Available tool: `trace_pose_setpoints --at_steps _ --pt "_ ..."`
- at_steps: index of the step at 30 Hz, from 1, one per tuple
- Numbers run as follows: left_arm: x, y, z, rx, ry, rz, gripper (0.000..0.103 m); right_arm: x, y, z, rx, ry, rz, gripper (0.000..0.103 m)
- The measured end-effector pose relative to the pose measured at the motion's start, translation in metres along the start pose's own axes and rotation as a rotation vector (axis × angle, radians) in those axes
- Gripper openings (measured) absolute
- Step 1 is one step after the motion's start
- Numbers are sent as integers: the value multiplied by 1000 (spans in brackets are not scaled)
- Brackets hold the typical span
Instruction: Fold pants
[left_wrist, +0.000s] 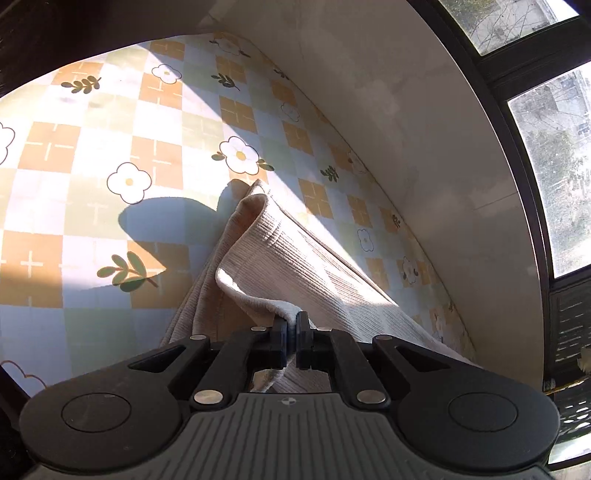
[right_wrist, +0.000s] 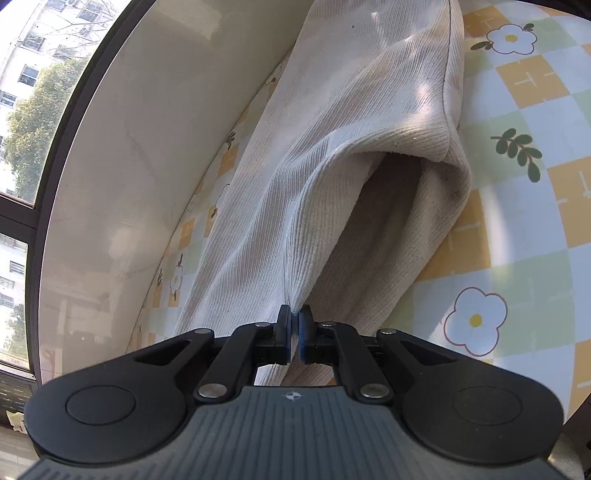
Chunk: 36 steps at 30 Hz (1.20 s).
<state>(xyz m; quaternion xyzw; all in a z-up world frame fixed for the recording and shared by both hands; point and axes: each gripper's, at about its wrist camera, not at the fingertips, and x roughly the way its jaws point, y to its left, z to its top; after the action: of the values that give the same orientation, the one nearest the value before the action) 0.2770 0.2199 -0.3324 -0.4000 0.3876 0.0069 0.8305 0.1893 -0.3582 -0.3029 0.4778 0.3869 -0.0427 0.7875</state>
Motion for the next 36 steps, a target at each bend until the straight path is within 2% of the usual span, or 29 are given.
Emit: trace_pose_setpoints --at_steps 1,2,4,6,10,13,18,20,23,25,27,29,30,33,35,36 --pt "-15 -17 12 79 -69 -72 5 -3 3 1 -12 -7 5 3" --pt "-30 -32 18 184 -128 -109 5 -4 6 1 -20 -7 16 3" --pt "-44 -45 18 291 -145 -134 5 -5 9 1 -38 1 10 3" --pt "-36 -31 12 265 -80 -109 5 0 10 -4 -81 20 -42 3" --pt "5 28 -21 91 97 49 5 6 -2 -11 -59 41 -84 3" --pt "16 39 -40 72 124 108 5 8 -1 -11 -82 43 -96 3" --pt "6 37 -40 47 118 67 5 7 2 -6 -69 41 -86 3" --pt "-6 36 -37 25 87 18 5 1 1 -8 -67 35 -73 3" --pt "-32 20 -35 100 21 -70 5 -9 3 -5 -88 23 -58 3" --pt "-36 16 -42 128 24 -70 6 -10 2 -5 -108 27 -64 3" --pt "-29 28 -53 66 90 -13 11 -8 2 -4 -120 36 -77 3" --pt "-25 41 -63 -10 123 81 37 -7 1 -7 -125 36 -88 3" --pt "-26 47 -68 -46 116 94 41 -7 0 -7 -125 36 -88 3" --pt "-33 52 -79 -134 107 67 47 -6 0 -6 -125 42 -89 3" --pt "-36 54 -86 -183 97 63 58 -5 -1 -6 -126 47 -94 3" --pt "-36 55 -90 -208 91 56 60 -4 -1 -6 -126 47 -95 3"
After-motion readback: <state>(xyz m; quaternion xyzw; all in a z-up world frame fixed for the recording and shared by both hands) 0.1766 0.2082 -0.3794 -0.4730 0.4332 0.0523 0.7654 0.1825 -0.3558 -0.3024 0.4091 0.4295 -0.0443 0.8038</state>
